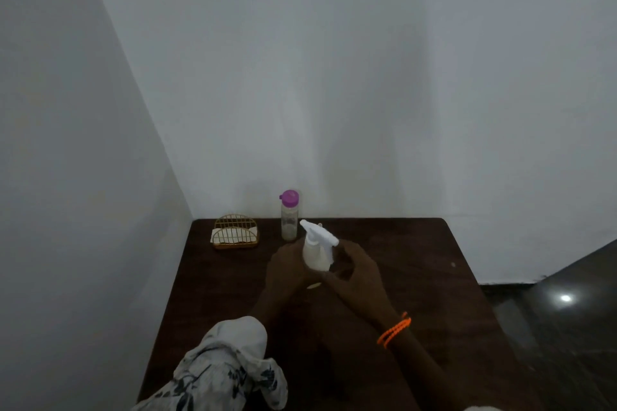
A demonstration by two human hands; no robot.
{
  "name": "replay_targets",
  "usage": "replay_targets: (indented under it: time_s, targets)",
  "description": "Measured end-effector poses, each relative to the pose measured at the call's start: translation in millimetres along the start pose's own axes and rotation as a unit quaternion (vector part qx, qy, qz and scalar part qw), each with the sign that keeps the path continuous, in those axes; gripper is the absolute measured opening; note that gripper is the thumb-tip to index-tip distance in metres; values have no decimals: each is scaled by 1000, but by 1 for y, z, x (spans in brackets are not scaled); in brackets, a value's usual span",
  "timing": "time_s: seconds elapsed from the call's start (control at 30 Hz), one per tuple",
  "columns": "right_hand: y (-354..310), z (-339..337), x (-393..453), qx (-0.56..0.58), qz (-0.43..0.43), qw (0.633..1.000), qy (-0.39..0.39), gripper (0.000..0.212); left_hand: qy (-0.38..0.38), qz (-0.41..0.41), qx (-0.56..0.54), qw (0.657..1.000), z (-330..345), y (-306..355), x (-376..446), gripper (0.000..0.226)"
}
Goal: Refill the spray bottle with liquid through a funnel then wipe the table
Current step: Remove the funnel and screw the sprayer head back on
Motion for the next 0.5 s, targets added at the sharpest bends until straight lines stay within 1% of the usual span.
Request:
replay_targets:
  time_s: [0.07,0.17,0.2,0.3,0.33,0.4,0.43,0.5]
  targets:
    - [-6,10,-10,14,-14,1000,1,45,0,-7,8,1000,0,-1,0,64]
    - [-16,21,-12,21,-39,999,-9,45,2,-10,26,1000,1,-6,-4,39]
    - [-21,23,-10,16,-51,998,-18,42,0,-8,35,999,2,-7,-7,38]
    - [-24,25,2,-12,-72,997,-37,23,-24,10,41,999,10,-12,-10,49]
    - [-23,23,6,-19,-71,997,-27,18,-30,14,38,999,11,-12,-11,53]
    - [-20,15,14,-46,-61,997,17,10,-48,11,22,999,11,-7,-15,66]
    - [-17,10,18,-64,-60,995,45,12,-53,8,20,998,12,-6,-14,75]
    - [-13,1,25,-106,-67,989,74,28,-61,5,32,998,15,-7,-13,87]
Point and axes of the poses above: each hand's wrist, its own x-axis towards the middle knuckle, its own z-axis out of the palm, y = z × x, the point moved 4 cm from there along x, towards the middle knuckle, and after that the axes turned 7 degrees about -z, right-handed, at the moved point
